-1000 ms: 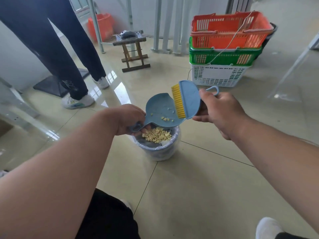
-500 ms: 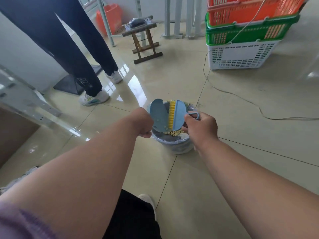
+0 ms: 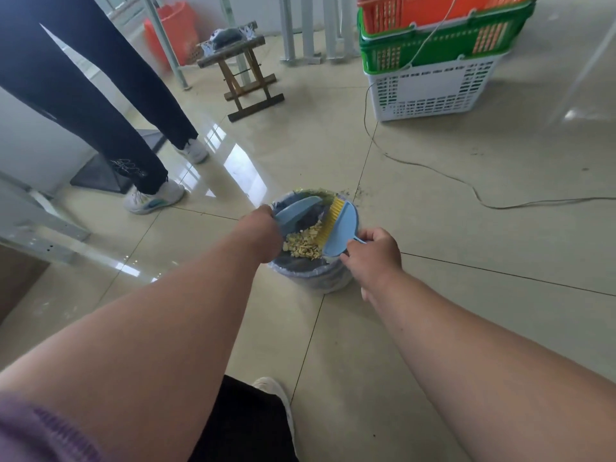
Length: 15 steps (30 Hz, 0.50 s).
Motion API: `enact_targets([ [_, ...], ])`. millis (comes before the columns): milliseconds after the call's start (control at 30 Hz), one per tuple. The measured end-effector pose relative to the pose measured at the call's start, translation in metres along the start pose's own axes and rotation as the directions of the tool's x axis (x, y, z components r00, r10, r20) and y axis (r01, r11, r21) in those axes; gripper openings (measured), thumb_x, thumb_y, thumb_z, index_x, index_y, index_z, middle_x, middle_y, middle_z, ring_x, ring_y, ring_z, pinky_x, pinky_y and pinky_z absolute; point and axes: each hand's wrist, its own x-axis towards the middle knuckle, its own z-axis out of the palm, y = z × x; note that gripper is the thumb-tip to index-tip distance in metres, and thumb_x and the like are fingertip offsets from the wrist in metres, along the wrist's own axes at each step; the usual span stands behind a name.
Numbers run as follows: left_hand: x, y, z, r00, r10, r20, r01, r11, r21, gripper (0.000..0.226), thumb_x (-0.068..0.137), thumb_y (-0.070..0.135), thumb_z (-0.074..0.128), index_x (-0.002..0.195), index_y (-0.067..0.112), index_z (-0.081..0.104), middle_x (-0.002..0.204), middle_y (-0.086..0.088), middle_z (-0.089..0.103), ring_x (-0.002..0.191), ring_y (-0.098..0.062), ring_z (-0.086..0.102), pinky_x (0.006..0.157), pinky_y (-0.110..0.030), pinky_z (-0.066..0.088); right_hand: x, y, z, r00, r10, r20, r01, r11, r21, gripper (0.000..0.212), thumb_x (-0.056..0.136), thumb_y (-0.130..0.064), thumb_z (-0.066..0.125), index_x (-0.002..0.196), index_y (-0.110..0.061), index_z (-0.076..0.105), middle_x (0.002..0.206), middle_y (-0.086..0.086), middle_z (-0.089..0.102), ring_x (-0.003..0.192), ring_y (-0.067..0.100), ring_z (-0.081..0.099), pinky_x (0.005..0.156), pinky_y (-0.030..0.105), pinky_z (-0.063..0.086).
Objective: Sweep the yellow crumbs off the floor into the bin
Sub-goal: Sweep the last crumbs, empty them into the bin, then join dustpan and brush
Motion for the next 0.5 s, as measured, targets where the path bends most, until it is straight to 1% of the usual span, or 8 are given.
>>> enact_targets([
  [100,0.001,0.004,0.003,1.0,0.02,-0.013,-0.02,1.0,0.02,0.045,0.094,0.009,0.061,0.138,0.014,0.054,0.113,-0.014,0.066,0.099,-0.037,0.065,0.08,-0.04,0.058,0.002,0.001,-0.002,1.0,0.005,0.018,-0.004,1.0,-0.029,0.014,0.084,-0.008,0.065,0.091,-0.02,0.064,0.088,0.001,0.071,0.085,0.02,0.07,0.073,0.035,0.061],
  [167,0.001,0.005,0.001,1.0,0.014,-0.011,-0.014,1.0,0.008,0.048,0.093,0.008,0.061,0.14,0.013,0.053,0.109,-0.012,0.061,0.103,-0.038,0.065,0.085,-0.042,0.06,0.002,0.001,-0.003,1.0,0.003,0.028,-0.003,1.0,-0.024,0.014,0.083,-0.008,0.065,0.09,-0.02,0.063,0.088,0.003,0.071,0.087,0.022,0.071,0.076,0.038,0.062],
  [233,0.002,0.007,0.0,1.0,-0.017,-0.009,0.016,0.999,-0.029,0.046,0.093,0.007,0.06,0.138,0.011,0.056,0.105,-0.011,0.056,0.104,-0.038,0.064,0.087,-0.042,0.06,0.001,0.002,-0.002,0.998,0.012,0.054,-0.012,1.0,0.002,0.014,0.08,-0.009,0.064,0.087,-0.021,0.063,0.088,0.004,0.072,0.088,0.024,0.072,0.081,0.046,0.064],
  [300,0.005,0.006,-0.002,0.999,-0.052,0.007,0.052,0.995,-0.08,0.032,0.093,0.005,0.054,0.123,0.003,0.063,0.093,-0.012,0.056,0.087,-0.036,0.06,0.073,-0.038,0.055,0.0,0.003,0.0,0.996,0.015,0.087,-0.017,1.0,0.022,0.014,0.078,-0.011,0.063,0.086,-0.022,0.064,0.087,0.004,0.073,0.087,0.023,0.073,0.082,0.049,0.064],
  [367,0.005,0.004,-0.007,0.994,-0.1,0.039,0.105,0.985,-0.14,0.017,0.089,0.006,0.049,0.097,0.0,0.063,0.078,-0.016,0.055,0.065,-0.032,0.051,0.057,-0.033,0.043,-0.002,0.001,0.001,0.996,0.009,0.085,-0.012,0.999,0.036,0.014,0.079,-0.013,0.061,0.086,-0.024,0.064,0.087,0.003,0.073,0.087,0.022,0.074,0.08,0.047,0.064],
  [400,0.006,0.003,-0.009,0.992,-0.118,0.047,0.124,0.979,-0.162,0.013,0.088,0.008,0.049,0.09,0.001,0.061,0.077,-0.017,0.058,0.062,-0.032,0.05,0.055,-0.032,0.042,-0.003,0.0,0.0,0.998,-0.003,0.07,0.001,1.0,0.024,0.014,0.08,-0.013,0.059,0.087,-0.024,0.064,0.089,0.003,0.072,0.087,0.022,0.073,0.077,0.043,0.065],
  [467,0.008,0.003,-0.012,0.989,-0.132,0.063,0.142,0.972,-0.187,0.01,0.089,0.011,0.052,0.087,0.005,0.061,0.081,-0.016,0.063,0.066,-0.034,0.056,0.06,-0.036,0.049,-0.004,0.001,-0.001,1.0,-0.024,0.016,0.024,1.0,-0.012,0.015,0.084,-0.012,0.058,0.09,-0.024,0.062,0.092,0.001,0.07,0.087,0.02,0.07,0.066,0.034,0.061],
  [500,0.005,0.005,-0.015,0.988,-0.139,0.071,0.15,0.972,-0.184,0.009,0.089,0.01,0.052,0.084,0.006,0.059,0.079,-0.015,0.061,0.066,-0.033,0.055,0.06,-0.036,0.048,-0.005,0.002,-0.001,1.0,-0.03,0.006,0.03,0.999,-0.022,0.015,0.085,-0.011,0.058,0.091,-0.024,0.061,0.093,0.0,0.069,0.087,0.019,0.069,0.066,0.033,0.06],
])
